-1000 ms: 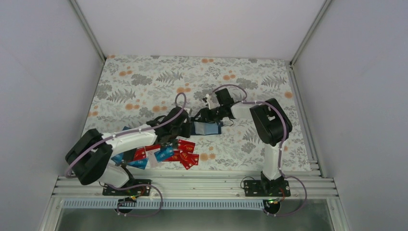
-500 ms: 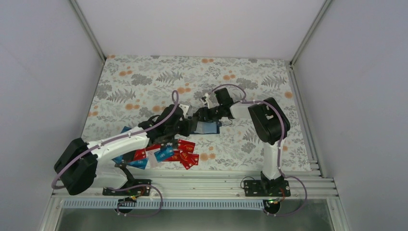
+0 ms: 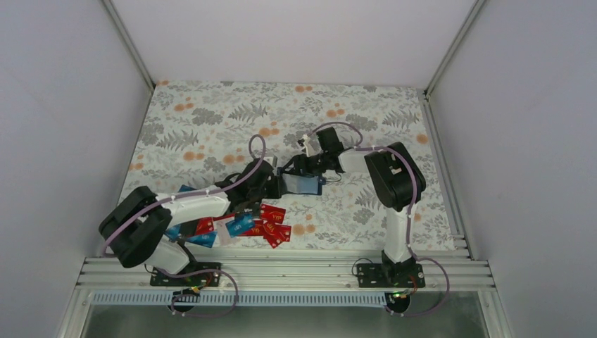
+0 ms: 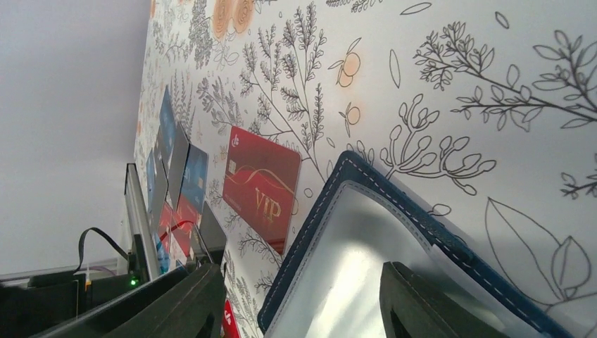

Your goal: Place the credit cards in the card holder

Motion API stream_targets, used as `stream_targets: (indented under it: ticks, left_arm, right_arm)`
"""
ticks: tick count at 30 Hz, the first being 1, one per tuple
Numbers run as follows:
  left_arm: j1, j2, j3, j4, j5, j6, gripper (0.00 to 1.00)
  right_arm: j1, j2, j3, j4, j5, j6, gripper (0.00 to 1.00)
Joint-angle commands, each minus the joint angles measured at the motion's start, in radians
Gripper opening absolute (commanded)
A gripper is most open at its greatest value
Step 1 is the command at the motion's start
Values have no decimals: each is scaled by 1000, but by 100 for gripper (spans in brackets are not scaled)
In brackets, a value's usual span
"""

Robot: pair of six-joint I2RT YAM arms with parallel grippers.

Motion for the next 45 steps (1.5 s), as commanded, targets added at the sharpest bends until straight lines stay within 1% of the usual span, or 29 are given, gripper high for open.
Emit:
stream_targets:
  ticks: [1, 10, 16, 20, 26, 29, 35, 37, 40, 45]
  left_arm:
    - [6, 92, -6, -15, -10, -55, 2]
    - [5, 119, -11, -18, -27, -51, 2]
    - [5, 133, -1, -14, -16, -46, 2]
    - [5, 138, 6, -8, -6, -41, 2]
    - [5, 154, 30, 6, 16, -30, 2]
    - [5, 157, 38, 4, 19, -28, 2]
    - [5, 152, 52, -11, 25, -23, 2]
    - [4, 151, 54, -16, 26, -20, 2]
    - [4, 151, 55, -24, 25, -16, 2]
    - [4, 153, 58, -29, 24, -12, 2]
  right_arm:
    - [18, 24, -16, -107, 32, 1, 58]
    - [9, -34, 38, -179, 38, -24, 59]
    - [-4, -128, 49, -262, 166, -63, 59]
    - [-19, -220, 3, -286, 254, -74, 59]
    - [-19, -352, -142, -281, 387, -62, 57]
    - [-19, -408, -210, -261, 482, -58, 56]
    - [-19, -406, -256, -256, 561, -52, 53]
    - [-19, -402, -260, -260, 603, -44, 52]
    - [-19, -404, -256, -272, 667, -32, 47]
    - [-21, -404, -255, -282, 726, -24, 45]
